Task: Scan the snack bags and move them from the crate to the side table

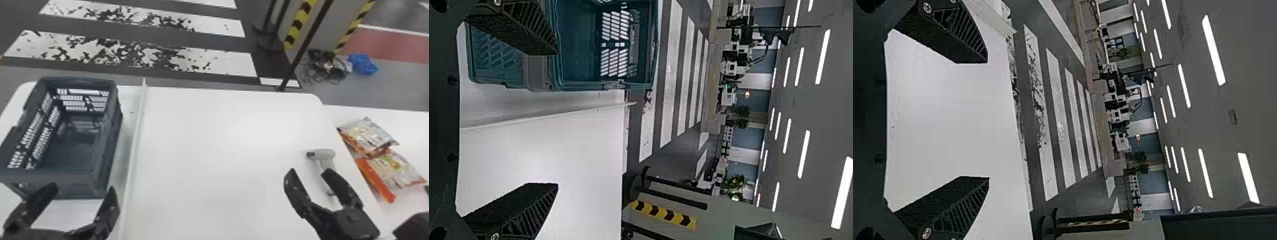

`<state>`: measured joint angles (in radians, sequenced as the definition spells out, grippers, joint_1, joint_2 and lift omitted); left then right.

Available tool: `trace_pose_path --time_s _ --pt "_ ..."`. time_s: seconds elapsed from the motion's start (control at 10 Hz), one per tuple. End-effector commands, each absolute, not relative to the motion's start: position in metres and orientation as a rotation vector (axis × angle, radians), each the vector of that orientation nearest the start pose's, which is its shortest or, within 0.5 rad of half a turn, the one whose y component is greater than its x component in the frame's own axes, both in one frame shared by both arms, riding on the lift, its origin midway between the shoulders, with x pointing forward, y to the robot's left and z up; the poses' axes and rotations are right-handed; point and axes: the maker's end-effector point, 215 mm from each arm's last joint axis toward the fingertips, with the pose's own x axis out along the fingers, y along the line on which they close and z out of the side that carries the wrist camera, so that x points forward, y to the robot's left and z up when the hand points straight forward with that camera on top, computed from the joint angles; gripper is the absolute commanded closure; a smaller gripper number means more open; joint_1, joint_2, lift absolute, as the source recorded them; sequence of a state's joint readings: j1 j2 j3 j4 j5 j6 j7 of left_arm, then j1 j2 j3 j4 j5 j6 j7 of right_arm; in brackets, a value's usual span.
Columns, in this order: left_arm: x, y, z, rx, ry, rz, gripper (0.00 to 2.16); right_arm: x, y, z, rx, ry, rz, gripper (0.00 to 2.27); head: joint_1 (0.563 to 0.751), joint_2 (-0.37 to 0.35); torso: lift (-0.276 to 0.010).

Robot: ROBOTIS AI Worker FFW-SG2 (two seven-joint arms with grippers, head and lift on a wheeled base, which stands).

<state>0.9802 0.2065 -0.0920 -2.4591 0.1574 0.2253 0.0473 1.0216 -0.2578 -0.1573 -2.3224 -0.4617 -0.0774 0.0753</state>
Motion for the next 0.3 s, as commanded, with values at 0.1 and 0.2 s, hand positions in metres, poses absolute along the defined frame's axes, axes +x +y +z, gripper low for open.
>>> trace_pose_path --time_s 0.1,0.2 --pt "0.3008 0.1731 -0.3643 -0.077 0.343 -0.180 0.04 0.3075 -0.2762 -0.3379 0.181 0.173 0.107 0.09 0.695 -0.199 -0.087" --pt "0.3009 0.1737 -0.3643 -0.077 0.343 -0.179 0.04 0.3075 -0.2778 -0.3362 0.178 0.168 0.105 0.09 0.695 -0.200 -0.087"
